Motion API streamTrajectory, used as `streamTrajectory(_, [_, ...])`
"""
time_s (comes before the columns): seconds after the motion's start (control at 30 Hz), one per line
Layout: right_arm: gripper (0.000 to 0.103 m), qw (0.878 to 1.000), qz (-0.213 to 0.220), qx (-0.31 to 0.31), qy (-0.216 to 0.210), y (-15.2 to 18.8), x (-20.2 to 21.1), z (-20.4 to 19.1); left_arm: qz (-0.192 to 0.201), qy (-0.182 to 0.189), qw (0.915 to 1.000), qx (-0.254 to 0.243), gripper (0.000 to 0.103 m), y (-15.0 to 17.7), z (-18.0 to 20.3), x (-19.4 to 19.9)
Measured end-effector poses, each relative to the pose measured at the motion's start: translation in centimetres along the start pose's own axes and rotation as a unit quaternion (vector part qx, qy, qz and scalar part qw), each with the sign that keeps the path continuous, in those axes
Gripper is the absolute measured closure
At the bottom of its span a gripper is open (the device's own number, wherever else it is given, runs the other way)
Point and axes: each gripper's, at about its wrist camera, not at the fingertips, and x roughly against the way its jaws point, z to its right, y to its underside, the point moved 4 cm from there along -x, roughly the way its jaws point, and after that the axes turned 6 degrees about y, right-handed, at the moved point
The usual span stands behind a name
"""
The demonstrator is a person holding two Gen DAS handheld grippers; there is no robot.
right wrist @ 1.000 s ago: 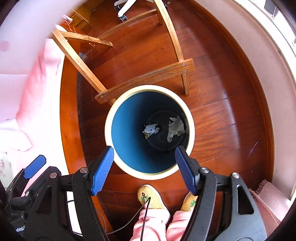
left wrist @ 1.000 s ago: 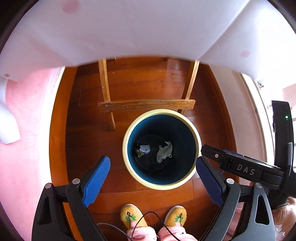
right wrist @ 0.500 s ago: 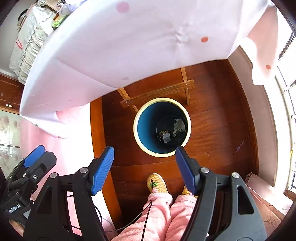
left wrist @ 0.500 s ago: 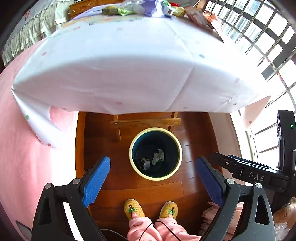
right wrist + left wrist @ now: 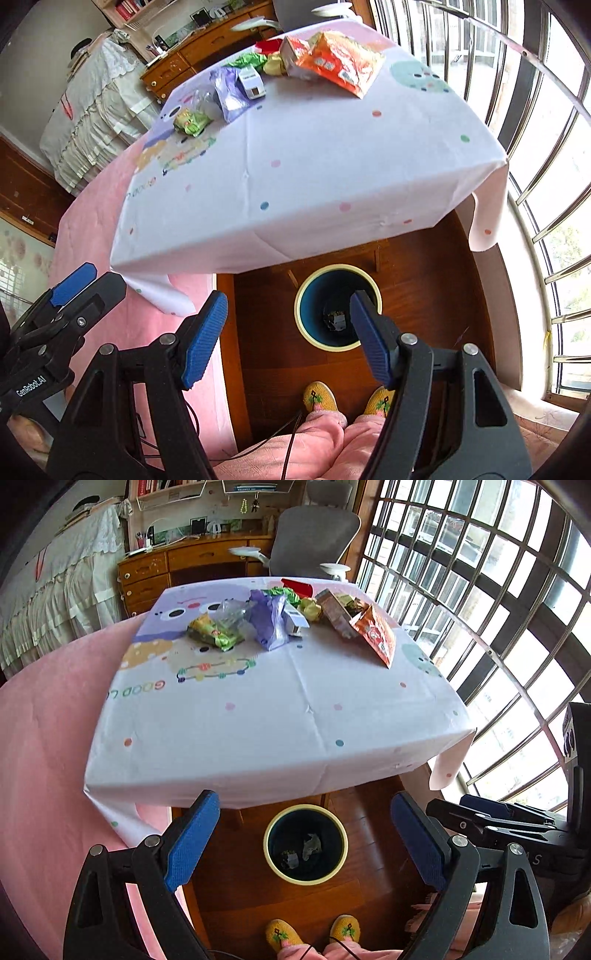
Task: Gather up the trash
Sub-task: 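Raise both open tools back over the table toward the remaining trash, then grasp the orange foil snack bag with the right tool while the left tool grasps the pink strawberry carton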
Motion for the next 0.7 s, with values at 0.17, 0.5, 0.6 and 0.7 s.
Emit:
streamTrajectory(0.17, [0.037,0.999,0.041,0.001,0.013,-3.6,2.8,-0.9,0.043,-0.006,0.9989,-0.016,0.008,-5.0,-0.3,2.5])
streamTrajectory(0.5, [0.036,0.995,0.093,0.0,0.019,-11.3,4.2,-0.3,0.073,-0.025,0.997,-0.007,0.008,-10.9,-2.1,2.1])
streamTrajectory(0.6, [0.036,0.996,0.091,0.014,0.018,-14.0,2.7,0.3,0.066,-0.042,0.9969,0.0,0.008,-12.0,-2.8,-0.1])
streamTrajectory(0.7, [0.036,0.996,0.08,0.029,0.01,-17.1,0.3,1.2,0.054,-0.057,0.9969,0.012,0.008,-13.1,-3.3,-2.9])
